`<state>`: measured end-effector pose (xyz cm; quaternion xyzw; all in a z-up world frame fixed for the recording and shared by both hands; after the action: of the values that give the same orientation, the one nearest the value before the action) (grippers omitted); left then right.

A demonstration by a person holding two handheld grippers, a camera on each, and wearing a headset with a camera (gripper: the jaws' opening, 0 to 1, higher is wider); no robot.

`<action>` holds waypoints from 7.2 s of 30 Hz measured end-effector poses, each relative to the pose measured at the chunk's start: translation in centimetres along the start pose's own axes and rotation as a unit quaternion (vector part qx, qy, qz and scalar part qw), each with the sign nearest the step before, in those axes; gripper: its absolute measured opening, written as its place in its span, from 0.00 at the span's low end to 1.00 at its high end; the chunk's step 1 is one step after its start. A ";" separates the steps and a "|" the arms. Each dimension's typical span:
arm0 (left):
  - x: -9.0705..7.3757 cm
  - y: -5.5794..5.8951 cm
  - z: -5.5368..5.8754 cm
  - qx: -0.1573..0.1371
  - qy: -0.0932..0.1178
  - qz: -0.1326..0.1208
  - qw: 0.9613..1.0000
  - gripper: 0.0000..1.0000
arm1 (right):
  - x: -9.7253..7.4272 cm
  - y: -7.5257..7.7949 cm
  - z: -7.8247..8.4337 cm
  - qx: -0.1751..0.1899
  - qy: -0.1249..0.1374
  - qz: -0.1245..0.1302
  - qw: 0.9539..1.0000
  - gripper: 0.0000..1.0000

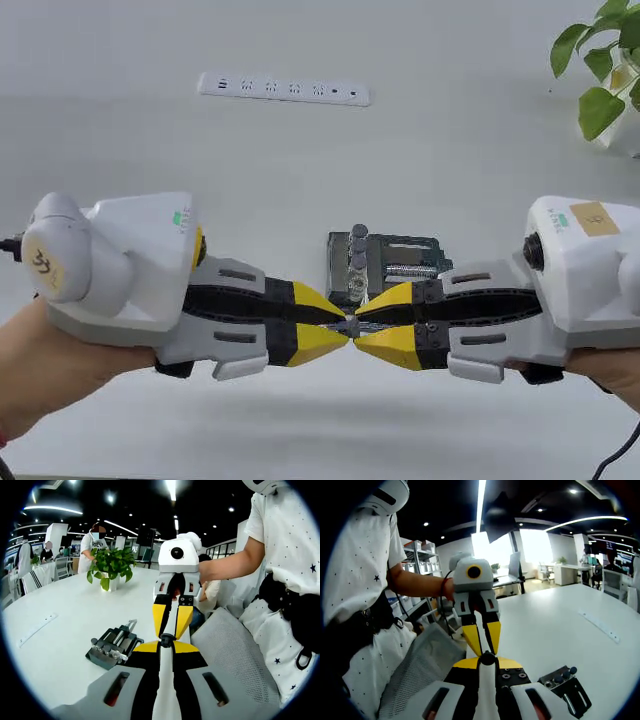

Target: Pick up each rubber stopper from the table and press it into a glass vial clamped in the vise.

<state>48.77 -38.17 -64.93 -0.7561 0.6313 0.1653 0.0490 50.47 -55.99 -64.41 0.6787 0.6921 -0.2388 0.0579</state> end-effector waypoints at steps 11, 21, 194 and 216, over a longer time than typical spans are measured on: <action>0.3 0.0 0.3 -0.001 0.004 -0.009 1.000 0.05 | -0.1 0.1 0.1 0.004 -0.012 0.011 1.000 0.05; 0.1 -0.1 1.1 -0.010 0.010 -0.026 1.000 0.08 | -0.3 0.6 0.1 0.022 -0.021 0.020 0.999 0.05; -2.6 -1.2 8.1 -0.058 0.043 -0.179 0.981 0.84 | 7.1 11.0 -0.3 -0.061 -0.479 0.065 0.874 0.01; -2.3 -1.4 8.0 -0.060 0.049 -0.176 0.981 0.82 | 7.2 11.3 -0.1 -0.076 -0.472 0.058 0.876 0.02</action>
<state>48.31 -33.46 -71.93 -0.8644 0.4787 0.1541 0.0008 60.92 -49.80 -70.02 0.5176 0.5579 -0.4737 0.4431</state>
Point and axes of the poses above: the centre of the closed fingertips' face, and the gripper's own axes: x roughly forward along the fingers, y roughly to its right, z roughly out of its underside, the point moved 10 cm from there along -x, roughly backward along the fingers, and after that the axes turned 3 degrees about x, right-handed, at the moved point
